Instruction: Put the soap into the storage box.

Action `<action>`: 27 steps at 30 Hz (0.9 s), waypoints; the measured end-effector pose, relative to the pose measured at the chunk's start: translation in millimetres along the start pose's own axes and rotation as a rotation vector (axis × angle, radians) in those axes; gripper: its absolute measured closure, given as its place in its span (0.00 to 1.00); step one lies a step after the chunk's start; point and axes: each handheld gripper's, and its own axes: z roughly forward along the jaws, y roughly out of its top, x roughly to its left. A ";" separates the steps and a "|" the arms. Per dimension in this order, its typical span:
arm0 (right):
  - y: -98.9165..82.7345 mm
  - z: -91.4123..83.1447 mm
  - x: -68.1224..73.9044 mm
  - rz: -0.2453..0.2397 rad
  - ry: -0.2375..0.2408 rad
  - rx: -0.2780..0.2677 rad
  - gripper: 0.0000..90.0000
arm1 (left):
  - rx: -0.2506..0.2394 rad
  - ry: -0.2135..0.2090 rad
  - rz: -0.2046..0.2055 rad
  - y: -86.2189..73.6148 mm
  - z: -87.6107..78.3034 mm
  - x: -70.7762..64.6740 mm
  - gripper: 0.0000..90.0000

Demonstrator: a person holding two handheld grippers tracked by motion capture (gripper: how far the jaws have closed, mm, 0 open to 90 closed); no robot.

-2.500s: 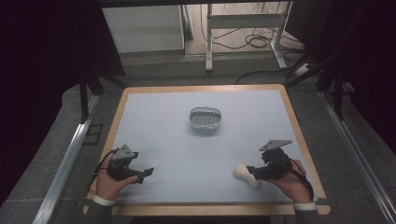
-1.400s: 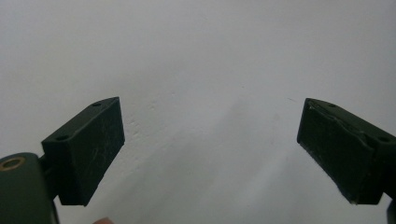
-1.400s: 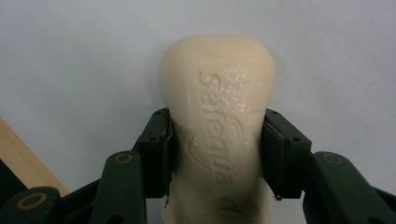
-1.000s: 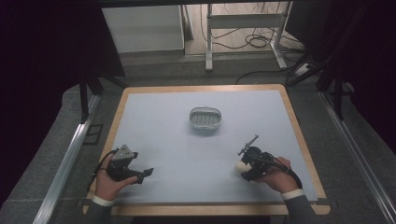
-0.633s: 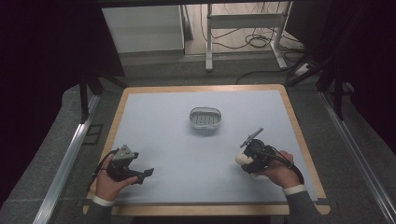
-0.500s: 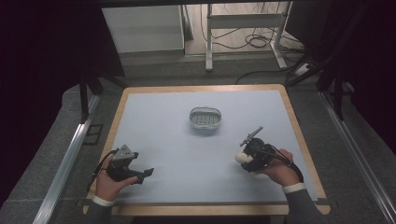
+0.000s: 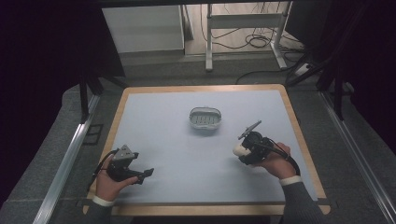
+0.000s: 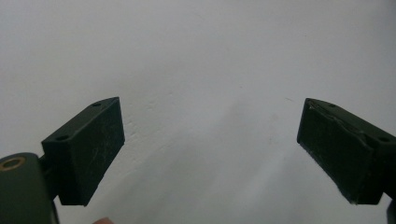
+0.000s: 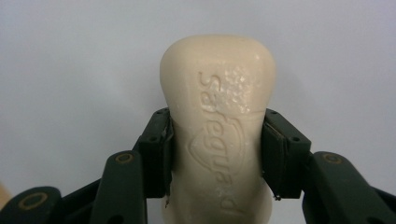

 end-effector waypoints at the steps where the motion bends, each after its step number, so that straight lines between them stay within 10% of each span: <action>1: 1.3 0.4 -0.6 -0.001 -0.009 -0.008 0.55 | 0.001 -0.001 0.000 0.0 0.1 -0.1 0.09; 27: 25.5 11.0 -14.1 -0.005 0.008 -0.036 0.55 | 0.000 -0.012 0.003 0.1 0.6 -0.7 0.09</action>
